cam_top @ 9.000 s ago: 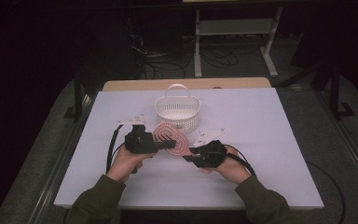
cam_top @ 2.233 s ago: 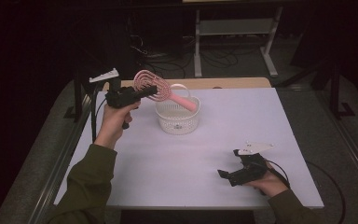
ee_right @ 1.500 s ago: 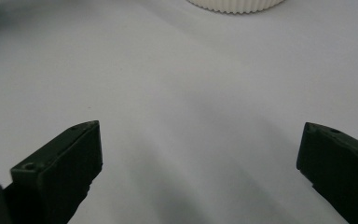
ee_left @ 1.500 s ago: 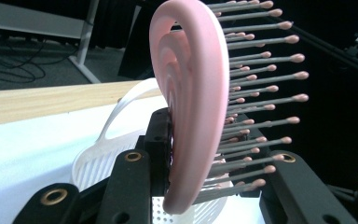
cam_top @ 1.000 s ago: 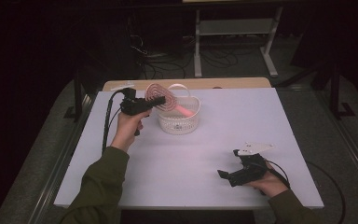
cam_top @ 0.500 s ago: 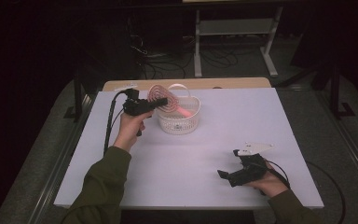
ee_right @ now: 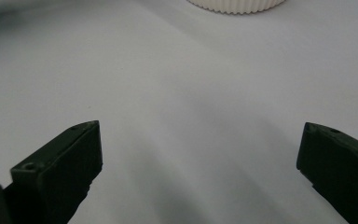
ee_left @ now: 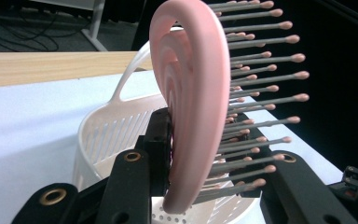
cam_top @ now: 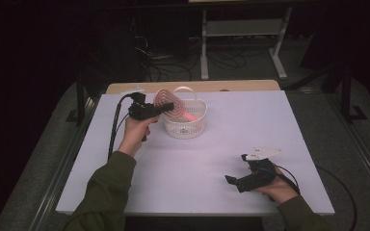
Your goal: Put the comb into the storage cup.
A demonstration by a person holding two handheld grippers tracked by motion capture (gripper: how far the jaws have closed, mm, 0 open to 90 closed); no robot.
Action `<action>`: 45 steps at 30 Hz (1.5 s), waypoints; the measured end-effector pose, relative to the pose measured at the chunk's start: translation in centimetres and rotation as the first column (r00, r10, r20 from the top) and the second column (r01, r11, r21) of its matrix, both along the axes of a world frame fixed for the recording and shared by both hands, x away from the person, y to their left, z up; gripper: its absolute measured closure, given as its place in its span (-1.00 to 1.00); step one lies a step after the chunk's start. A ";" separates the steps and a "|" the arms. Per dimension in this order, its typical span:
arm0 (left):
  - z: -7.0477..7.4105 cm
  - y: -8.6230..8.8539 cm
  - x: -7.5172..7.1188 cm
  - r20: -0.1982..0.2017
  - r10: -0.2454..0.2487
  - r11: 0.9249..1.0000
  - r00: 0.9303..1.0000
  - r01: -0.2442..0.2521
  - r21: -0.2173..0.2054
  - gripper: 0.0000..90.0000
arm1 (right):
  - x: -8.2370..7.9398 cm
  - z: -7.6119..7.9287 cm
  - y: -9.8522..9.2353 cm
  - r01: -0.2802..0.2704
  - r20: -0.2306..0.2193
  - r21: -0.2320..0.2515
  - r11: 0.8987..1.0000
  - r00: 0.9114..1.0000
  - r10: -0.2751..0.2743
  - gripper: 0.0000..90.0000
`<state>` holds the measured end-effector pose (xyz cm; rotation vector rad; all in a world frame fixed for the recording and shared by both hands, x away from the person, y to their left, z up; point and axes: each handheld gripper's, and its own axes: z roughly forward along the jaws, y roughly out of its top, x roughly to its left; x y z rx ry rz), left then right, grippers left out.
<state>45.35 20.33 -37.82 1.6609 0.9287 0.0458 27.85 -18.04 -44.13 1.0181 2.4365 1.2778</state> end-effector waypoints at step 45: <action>0.5 1.0 -0.6 0.136 0.068 0.975 0.988 -0.095 0.203 -0.11 | 0.0 0.0 0.0 -0.001 0.000 -0.001 1.000 1.000 0.001 -1.00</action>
